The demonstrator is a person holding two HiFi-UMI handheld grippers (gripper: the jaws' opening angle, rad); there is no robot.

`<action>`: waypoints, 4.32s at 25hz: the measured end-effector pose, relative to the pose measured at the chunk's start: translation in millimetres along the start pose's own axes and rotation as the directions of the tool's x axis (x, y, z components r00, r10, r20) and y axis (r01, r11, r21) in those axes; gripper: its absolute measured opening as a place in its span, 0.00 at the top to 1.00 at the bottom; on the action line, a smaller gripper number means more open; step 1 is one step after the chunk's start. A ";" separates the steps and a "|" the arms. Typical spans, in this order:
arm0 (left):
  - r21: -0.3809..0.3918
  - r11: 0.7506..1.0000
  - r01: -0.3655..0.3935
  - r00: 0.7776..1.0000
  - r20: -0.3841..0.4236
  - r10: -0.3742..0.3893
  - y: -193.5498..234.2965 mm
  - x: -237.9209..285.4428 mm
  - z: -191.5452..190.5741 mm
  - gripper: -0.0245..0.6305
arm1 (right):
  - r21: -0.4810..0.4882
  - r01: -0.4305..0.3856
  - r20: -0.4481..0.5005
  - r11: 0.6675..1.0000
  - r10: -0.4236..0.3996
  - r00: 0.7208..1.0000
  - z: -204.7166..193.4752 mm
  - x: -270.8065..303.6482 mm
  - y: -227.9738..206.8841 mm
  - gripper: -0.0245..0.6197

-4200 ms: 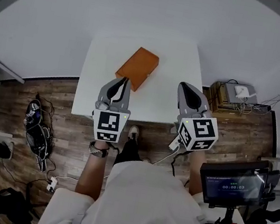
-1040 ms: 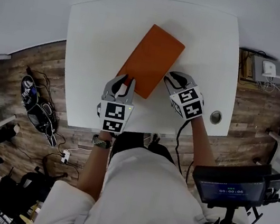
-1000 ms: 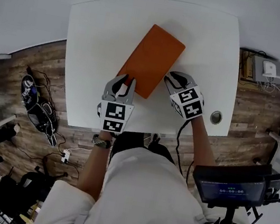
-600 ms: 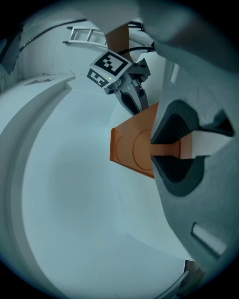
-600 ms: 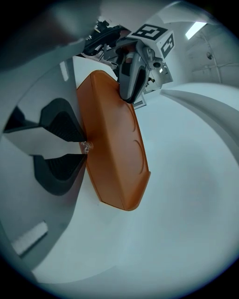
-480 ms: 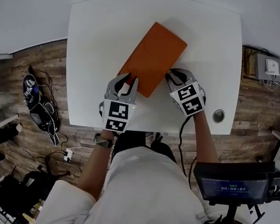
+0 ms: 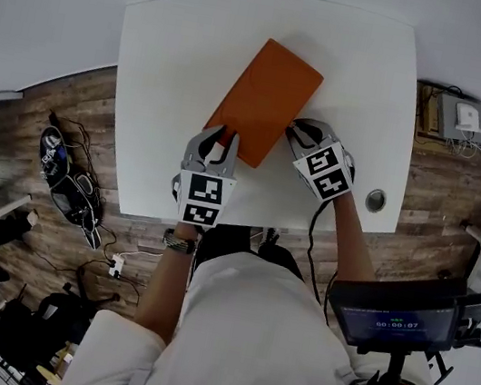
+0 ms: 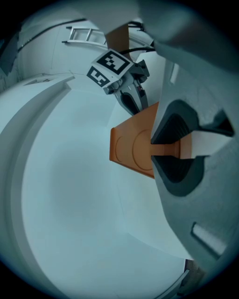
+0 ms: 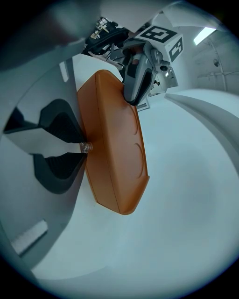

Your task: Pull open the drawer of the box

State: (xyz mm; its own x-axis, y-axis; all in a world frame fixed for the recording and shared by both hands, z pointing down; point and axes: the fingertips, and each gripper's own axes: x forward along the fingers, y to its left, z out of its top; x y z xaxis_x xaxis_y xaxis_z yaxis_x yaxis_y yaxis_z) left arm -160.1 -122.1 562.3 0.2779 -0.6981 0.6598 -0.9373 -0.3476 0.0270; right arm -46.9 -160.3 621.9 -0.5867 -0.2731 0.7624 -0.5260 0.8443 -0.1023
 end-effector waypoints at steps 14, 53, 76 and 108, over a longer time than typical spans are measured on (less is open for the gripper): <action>-0.017 1.000 -0.019 1.000 -0.008 0.019 2.9 2.1 0.4 0.84 | 0.028 0.008 -0.022 1.000 -0.007 1.000 -23.8 -16.9 -8.0 0.86; -0.023 0.996 -0.080 0.997 -0.008 0.080 0.4 7.3 -0.1 0.85 | 0.078 0.034 -0.041 0.996 -0.031 0.999 -69.7 -54.0 -18.6 0.85; -0.024 0.997 -0.078 0.997 -0.006 0.078 -1.1 4.8 1.4 0.85 | 0.091 0.014 -0.038 0.996 -0.011 0.999 -67.1 -57.3 -18.8 0.85; -0.037 0.996 -0.076 0.997 -0.007 0.076 0.1 0.3 0.0 0.85 | 0.113 0.006 -0.018 0.994 -0.003 1.000 -66.6 -64.0 -18.4 0.86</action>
State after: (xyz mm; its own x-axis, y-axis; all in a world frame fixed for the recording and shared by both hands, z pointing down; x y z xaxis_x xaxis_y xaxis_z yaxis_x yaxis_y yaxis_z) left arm -160.1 -122.4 562.5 0.2046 -0.7179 0.6654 -0.9628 -0.2700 0.0046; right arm 41.4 -127.7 617.5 -0.5734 -0.2675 0.7743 -0.5952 0.7855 -0.1694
